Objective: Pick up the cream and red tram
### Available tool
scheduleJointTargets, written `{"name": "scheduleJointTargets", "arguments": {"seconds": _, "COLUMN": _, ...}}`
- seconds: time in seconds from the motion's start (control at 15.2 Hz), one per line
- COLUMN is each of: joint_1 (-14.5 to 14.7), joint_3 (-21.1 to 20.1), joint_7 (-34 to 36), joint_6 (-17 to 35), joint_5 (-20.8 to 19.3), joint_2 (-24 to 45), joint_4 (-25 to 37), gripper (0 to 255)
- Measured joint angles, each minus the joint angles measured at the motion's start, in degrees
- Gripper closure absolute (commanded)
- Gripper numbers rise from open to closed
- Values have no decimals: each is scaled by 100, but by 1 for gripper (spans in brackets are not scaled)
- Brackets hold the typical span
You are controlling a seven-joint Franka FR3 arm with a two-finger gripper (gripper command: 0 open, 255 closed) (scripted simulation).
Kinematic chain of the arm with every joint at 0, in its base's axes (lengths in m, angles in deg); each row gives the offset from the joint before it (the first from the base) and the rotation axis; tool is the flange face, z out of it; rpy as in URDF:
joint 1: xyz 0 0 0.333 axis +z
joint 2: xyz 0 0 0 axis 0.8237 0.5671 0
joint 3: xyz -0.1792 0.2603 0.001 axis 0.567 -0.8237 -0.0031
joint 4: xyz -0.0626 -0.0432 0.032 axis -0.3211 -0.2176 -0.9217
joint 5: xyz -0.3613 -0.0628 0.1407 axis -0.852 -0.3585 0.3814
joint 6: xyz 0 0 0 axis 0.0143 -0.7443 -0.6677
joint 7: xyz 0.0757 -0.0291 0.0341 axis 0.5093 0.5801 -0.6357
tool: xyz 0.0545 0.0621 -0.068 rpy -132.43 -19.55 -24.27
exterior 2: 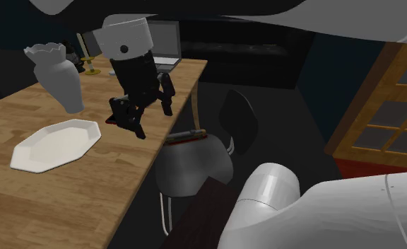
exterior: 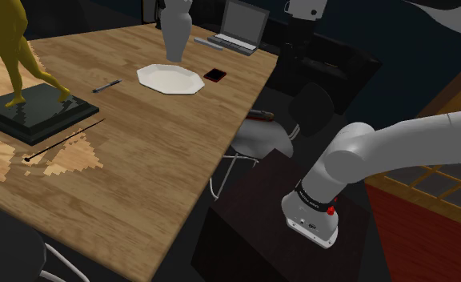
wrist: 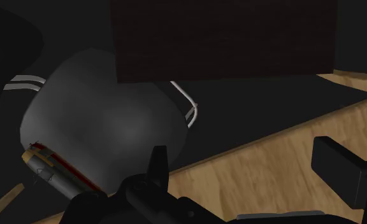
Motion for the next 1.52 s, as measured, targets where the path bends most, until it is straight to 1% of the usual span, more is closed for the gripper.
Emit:
{"name": "scheduleJointTargets", "arguments": {"seconds": 0.13, "joint_1": -3, "joint_3": 50, "joint_7": -71, "joint_6": 72, "joint_5": -36, "joint_2": -4, "joint_4": -61, "gripper": 0}}
{"name": "scheduleJointTargets", "arguments": {"seconds": 0.26, "joint_1": -22, "joint_3": 237, "joint_7": -332, "joint_6": 304, "joint_5": -170, "joint_2": 20, "joint_4": -212, "gripper": 0}}
{"name": "scheduleJointTargets", "arguments": {"seconds": 0.46, "joint_1": -83, "joint_3": 631, "joint_7": -851, "joint_6": 763, "joint_5": -447, "joint_2": 66, "joint_4": -508, "gripper": 0}}
{"name": "scheduleJointTargets", "arguments": {"seconds": 0.79, "joint_1": -175, "joint_3": 1318, "joint_7": -1699, "joint_6": 1691, "joint_5": -865, "joint_2": 362, "joint_4": -927, "gripper": 0}}
{"name": "scheduleJointTargets", "arguments": {"seconds": 1.19, "joint_1": -160, "joint_3": 2157, "joint_7": -2716, "joint_6": 2824, "joint_5": -1156, "joint_2": 1131, "joint_4": -1035, "gripper": 0}}
{"name": "scheduleJointTargets", "arguments": {"seconds": 1.32, "joint_1": -101, "joint_3": 2419, "joint_7": -3052, "joint_6": 3186, "joint_5": -1159, "joint_2": 1453, "joint_4": -996, "gripper": 0}}
{"name": "scheduleJointTargets", "arguments": {"seconds": 1.52, "joint_1": 53, "joint_3": 2897, "joint_7": -3669, "joint_6": 3834, "joint_5": -1028, "joint_2": 2166, "joint_4": -822, "gripper": 0}}
